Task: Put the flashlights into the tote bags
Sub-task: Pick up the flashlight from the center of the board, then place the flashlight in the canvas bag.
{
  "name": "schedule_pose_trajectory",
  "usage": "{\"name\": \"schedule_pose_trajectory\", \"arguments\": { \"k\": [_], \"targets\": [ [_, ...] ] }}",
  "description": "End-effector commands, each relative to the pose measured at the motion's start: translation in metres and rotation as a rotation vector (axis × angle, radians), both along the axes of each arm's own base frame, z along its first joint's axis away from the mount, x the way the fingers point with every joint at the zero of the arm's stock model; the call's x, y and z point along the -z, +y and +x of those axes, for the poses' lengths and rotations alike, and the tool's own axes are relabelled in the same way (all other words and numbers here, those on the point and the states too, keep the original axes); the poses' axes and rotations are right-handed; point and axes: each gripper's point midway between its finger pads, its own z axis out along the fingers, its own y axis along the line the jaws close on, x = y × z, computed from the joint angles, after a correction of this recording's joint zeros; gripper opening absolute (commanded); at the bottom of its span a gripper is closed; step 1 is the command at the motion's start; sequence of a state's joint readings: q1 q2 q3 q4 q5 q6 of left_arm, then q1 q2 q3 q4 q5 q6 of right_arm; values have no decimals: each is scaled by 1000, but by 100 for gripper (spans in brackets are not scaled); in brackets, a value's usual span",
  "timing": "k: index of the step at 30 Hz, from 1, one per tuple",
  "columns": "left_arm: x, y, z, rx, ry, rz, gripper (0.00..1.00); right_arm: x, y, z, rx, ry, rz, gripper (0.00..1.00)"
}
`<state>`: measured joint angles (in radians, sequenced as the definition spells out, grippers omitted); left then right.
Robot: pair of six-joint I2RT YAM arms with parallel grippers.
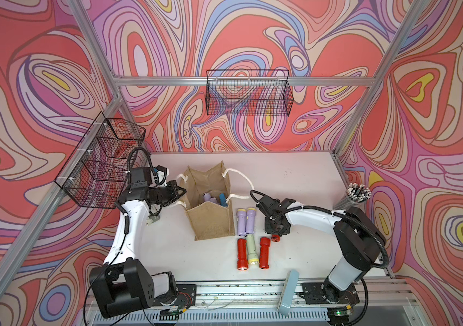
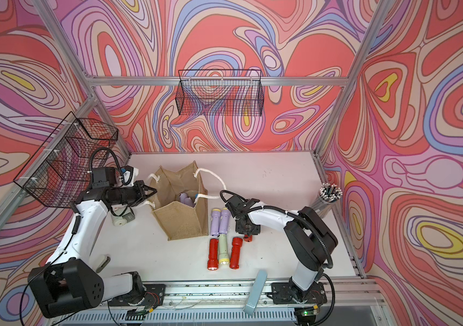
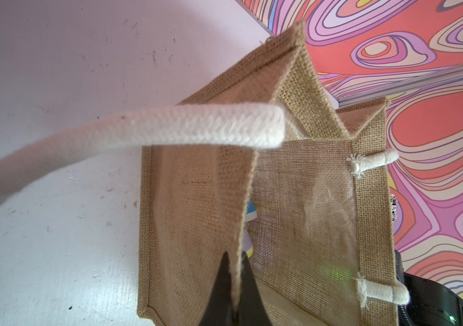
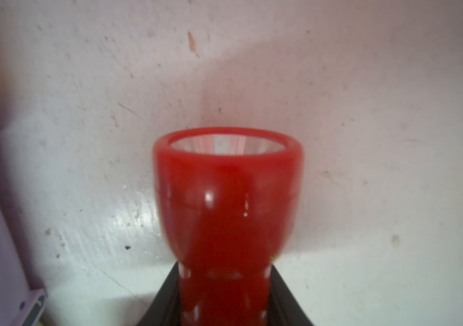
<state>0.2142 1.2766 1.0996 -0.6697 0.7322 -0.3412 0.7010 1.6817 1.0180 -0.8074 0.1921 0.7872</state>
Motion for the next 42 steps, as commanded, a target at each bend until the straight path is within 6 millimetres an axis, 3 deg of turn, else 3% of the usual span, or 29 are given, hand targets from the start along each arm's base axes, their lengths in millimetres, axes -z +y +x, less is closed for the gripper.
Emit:
{"name": "schedule_pose_trajectory", "arguments": {
  "k": [1,7,18,25,31,35,39,42],
  "targets": [
    [-6,1,-4,-6,-13,11,0,-18,-30,2,56,-55,-74,23],
    [-4,1,-5,-6,-6,11,0,-46,-59,13,108,-138,-71,22],
    [-5,1,-4,-3,-9,11,0,-118,-100,32,210,-329,-14,22],
    [-7,0,-3,-4,-16,1,0,-179,-101,47,201,-454,29,21],
    [-11,-3,-4,6,-34,-9,0,-238,-66,71,188,-559,238,17],
    [-11,-2,-5,3,-34,-5,0,-276,-15,89,102,-651,439,16],
    [-12,-2,-5,5,-40,-3,0,-305,35,98,-3,-702,505,16],
    [-12,-3,-5,10,-41,-12,0,-321,87,99,-135,-718,568,17]
  ]
}}
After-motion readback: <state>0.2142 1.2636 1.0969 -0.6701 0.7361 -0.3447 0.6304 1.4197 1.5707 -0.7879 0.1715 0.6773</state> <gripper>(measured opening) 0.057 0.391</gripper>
